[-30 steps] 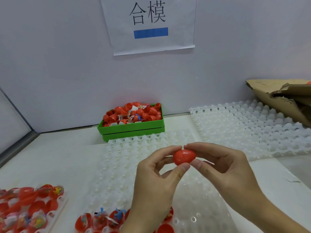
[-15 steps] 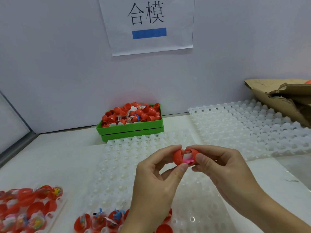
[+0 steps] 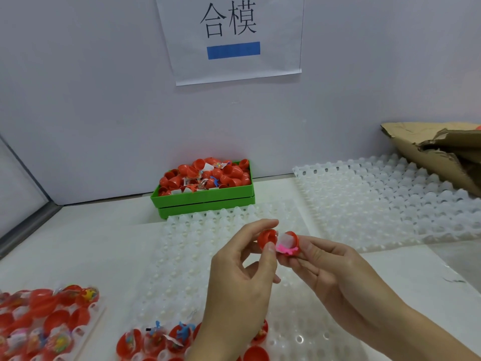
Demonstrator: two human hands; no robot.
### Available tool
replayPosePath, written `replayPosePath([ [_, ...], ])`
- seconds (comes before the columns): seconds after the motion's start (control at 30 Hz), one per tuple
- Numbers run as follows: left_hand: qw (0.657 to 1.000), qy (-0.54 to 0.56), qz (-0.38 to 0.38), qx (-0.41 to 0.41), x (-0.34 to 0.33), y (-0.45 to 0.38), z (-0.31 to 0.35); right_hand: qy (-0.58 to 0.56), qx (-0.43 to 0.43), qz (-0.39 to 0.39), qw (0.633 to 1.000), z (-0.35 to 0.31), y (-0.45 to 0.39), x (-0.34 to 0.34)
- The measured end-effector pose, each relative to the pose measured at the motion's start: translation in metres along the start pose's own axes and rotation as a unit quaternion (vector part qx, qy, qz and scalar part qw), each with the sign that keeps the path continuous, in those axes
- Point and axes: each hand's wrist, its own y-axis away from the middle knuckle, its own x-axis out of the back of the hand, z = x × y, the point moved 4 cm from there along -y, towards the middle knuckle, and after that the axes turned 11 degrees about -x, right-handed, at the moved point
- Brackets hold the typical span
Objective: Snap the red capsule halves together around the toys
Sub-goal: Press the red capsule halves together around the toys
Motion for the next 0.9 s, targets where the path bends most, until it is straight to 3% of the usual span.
replayPosePath([
  [0.23,0.999,-0.037,-0.022,-0.012,-0.001,0.001,0.001,-0.028,-0.013,0.006,1.000,0.005,-0.001,-0.001],
  [0.5,1.000,0.001,-0.002,0.026,0.006,-0.004,-0.005,-0.100,-0.050,-0.008,0.994,0.011,-0.001,-0.004],
  [0.9,0.981,-0.171,-0.044,-0.079,0.003,-0.001,0.010,-0.115,-0.055,-0.029,0.991,0.016,-0.002,-0.007],
])
